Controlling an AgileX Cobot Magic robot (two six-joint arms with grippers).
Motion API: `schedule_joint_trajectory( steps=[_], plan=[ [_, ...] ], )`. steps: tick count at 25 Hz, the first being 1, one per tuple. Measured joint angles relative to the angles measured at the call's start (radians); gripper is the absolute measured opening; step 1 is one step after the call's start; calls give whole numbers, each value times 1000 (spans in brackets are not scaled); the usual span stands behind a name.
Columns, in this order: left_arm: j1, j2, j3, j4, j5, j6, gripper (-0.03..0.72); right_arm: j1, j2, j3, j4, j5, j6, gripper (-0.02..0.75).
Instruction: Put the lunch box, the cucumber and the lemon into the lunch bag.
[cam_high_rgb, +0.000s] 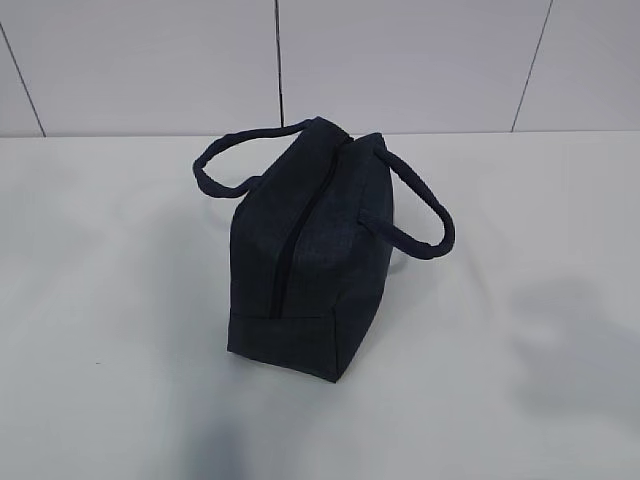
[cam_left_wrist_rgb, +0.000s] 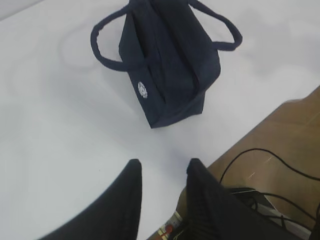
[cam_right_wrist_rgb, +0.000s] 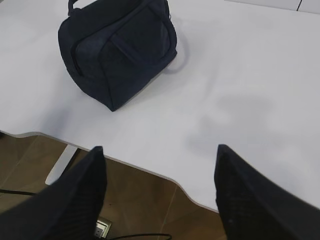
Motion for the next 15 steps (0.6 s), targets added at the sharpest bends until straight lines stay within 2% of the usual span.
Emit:
schedule_joint_trajectory(
  steps=[6, 15],
  plan=[
    [0, -220, 223, 0, -32, 9, 219, 0, -120, 141, -2, -78, -13, 514],
    [0, -562, 447, 13, -82, 12, 219, 0, -307, 366, -8, -119, -32, 515]
  ],
)
